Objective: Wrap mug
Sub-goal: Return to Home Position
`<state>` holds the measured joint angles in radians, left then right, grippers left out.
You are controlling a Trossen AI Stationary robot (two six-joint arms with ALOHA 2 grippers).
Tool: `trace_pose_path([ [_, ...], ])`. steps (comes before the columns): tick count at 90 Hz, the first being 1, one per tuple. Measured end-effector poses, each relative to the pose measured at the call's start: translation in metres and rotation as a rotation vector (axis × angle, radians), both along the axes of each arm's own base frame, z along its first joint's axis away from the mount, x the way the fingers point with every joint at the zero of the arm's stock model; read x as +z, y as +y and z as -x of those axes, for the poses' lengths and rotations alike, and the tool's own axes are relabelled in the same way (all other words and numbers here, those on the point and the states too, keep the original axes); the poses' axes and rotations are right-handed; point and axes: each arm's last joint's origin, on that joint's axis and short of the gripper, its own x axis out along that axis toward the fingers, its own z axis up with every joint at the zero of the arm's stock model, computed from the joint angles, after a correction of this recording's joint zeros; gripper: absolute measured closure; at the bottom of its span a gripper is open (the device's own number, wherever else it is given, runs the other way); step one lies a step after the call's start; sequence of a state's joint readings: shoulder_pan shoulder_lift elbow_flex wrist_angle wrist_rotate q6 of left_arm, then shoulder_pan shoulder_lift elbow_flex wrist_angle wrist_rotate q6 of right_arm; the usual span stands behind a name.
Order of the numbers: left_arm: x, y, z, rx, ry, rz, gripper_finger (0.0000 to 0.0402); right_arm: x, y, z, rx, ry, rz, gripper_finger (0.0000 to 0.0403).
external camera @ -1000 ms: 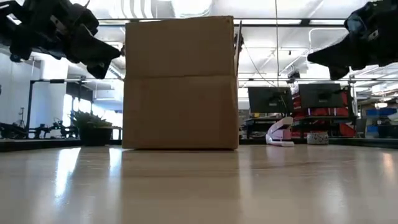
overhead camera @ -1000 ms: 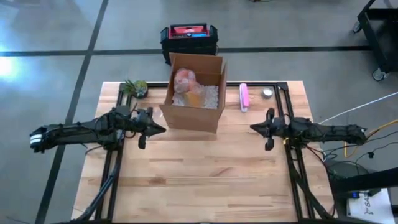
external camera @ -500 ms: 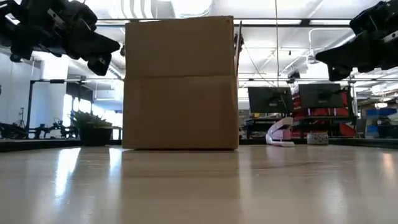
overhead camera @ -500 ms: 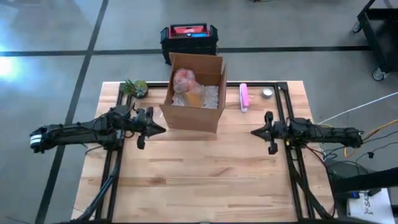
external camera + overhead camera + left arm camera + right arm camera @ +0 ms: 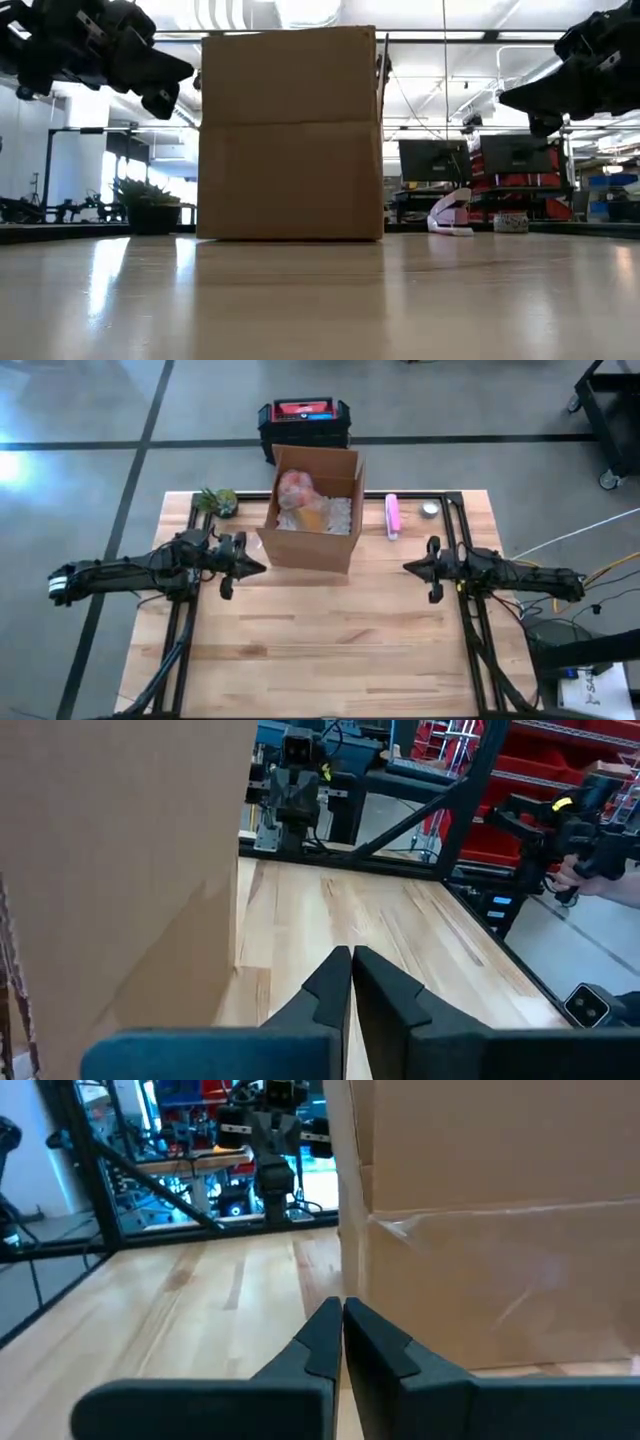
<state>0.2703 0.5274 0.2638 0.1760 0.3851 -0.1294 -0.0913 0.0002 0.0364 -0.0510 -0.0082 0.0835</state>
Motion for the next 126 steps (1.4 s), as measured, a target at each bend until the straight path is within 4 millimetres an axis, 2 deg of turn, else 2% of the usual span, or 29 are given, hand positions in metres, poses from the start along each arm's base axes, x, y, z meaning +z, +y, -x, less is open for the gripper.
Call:
trace_pose_path([
  [67, 0.001, 0.001, -0.003, 0.006, -0.016, -0.015, 0.0396, -0.007, -0.001, -0.006, -0.002, 0.09, -0.019, 0.0403],
  [92, 0.011, 0.002, -0.003, 0.02, -0.119, 0.002, 0.0398, -0.007, -0.001, -0.006, -0.003, 0.089, -0.019, 0.0403],
  [100, 0.014, 0.002, -0.002, 0.074, -0.139, 0.045, 0.0395, -0.007, -0.001, -0.006, -0.003, 0.089, -0.019, 0.0403],
  [109, 0.008, 0.003, -0.001, 0.109, -0.136, 0.085, 0.0396, -0.007, -0.001, -0.006, -0.003, 0.089, -0.019, 0.0403],
  [119, 0.002, 0.004, -0.001, 0.125, -0.142, 0.021, 0.04, -0.007, -0.001, -0.006, -0.003, 0.089, -0.019, 0.0403],
  [126, -0.017, 0.004, 0.004, 0.172, -0.121, -0.072, 0.04, -0.007, -0.001, -0.006, -0.003, 0.089, -0.019, 0.0403],
])
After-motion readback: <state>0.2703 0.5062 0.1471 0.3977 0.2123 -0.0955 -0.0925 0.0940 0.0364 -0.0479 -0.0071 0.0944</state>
